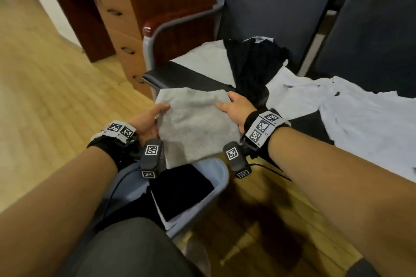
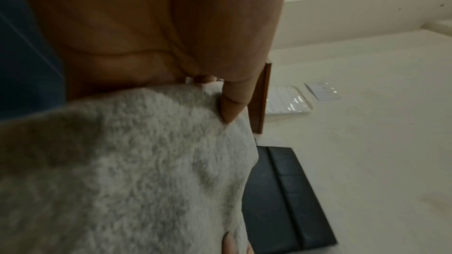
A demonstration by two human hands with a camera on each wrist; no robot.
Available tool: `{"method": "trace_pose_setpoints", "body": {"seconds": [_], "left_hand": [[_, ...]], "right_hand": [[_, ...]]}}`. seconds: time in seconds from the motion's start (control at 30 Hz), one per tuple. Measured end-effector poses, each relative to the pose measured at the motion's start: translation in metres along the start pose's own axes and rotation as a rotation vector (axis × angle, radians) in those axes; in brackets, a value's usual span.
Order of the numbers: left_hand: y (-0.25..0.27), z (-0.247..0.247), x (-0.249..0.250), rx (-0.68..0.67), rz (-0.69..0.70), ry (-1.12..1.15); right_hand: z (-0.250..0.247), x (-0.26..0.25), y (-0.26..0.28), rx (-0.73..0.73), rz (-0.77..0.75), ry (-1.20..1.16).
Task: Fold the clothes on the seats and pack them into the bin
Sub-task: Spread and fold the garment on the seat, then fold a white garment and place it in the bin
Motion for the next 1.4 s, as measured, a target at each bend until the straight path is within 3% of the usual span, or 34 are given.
{"method": "trace_pose_setpoints", "body": {"seconds": [0.2,0.33,0.53,0.7,0.87,0.97,1.03,1.13,1.2,1.3,1.4], "left_hand": [[-0.054,-0.088,-0.084,0.093,-0.157,0.066],[-0.089,-0.125,-0.139,0.145,-0.258,0.136],[-0.128,-0.148,-0.217,0.181,-0.419,0.153],[-0.157,-0.153,-0.254,0.215,-0.482,0.169],[-0.180,-0.180,-0.271,0.350,-0.487,-0.071],[-0.162,-0.186,-0.235,0.425,-0.469,-0.172],[-0.147,-0.186,-0.196,0.453,-0.409,-0.225],[-0.131,-0.168,-0.144,0.352,-0.362,-0.196],[-0.115,-0.147,-0.104,0.294,-0.309,-0.205],[-0.090,-0.108,-0.036,0.312,-0.160,-0.287],[-0.066,-0.037,0.023,0.205,-0.022,-0.377]], "right_hand": [[0.110,0.081,-0.025,-0.196,0.041,0.155],[0.154,0.144,-0.039,-0.318,0.173,0.257],[0.198,0.246,-0.049,-0.588,0.369,0.600],[0.209,0.263,-0.054,-0.629,0.405,0.758],[0.204,0.266,-0.044,-0.607,0.434,0.860],[0.196,0.243,-0.039,-0.591,0.460,0.781],[0.186,0.218,-0.041,-0.527,0.489,0.601],[0.170,0.171,-0.041,-0.451,0.503,0.282],[0.153,0.134,-0.041,-0.446,0.475,0.202],[0.110,0.070,-0.043,-0.388,0.372,0.154],[0.052,0.012,-0.037,-0.317,0.285,0.134]]}}
Point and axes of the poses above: each hand's wrist, its own y-axis away from the middle knuckle, its own z-axis out of the palm, x = y × z, the point moved 10 cm from there along -y, towards the middle knuckle, and after that the axes turned 9 degrees about -z, right-handed, at the moved point
